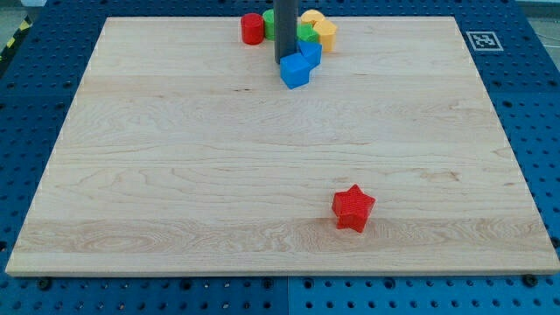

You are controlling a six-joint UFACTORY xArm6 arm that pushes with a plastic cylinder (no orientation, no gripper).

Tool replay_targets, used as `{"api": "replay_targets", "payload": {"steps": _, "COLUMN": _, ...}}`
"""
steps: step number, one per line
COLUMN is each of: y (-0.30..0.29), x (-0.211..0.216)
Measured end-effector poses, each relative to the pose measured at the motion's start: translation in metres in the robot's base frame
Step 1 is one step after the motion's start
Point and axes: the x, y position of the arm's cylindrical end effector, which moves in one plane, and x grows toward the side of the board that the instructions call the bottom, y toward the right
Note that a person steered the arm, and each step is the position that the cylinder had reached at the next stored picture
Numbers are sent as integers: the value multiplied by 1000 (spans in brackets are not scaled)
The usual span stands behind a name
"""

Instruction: Push the blue cube to the down side of blue triangle

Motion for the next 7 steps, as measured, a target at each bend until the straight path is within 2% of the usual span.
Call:
{"api": "replay_targets", "payload": {"steps": 3, "y": 15, "x": 11}}
{"api": "replay_targets", "payload": {"steps": 5, "y": 51, "x": 11}}
{"api": "replay_targets", "payload": {"steps": 6, "y": 52, "x": 19}}
{"api": "replay_targets", "payload": {"steps": 7, "y": 16, "x": 22}}
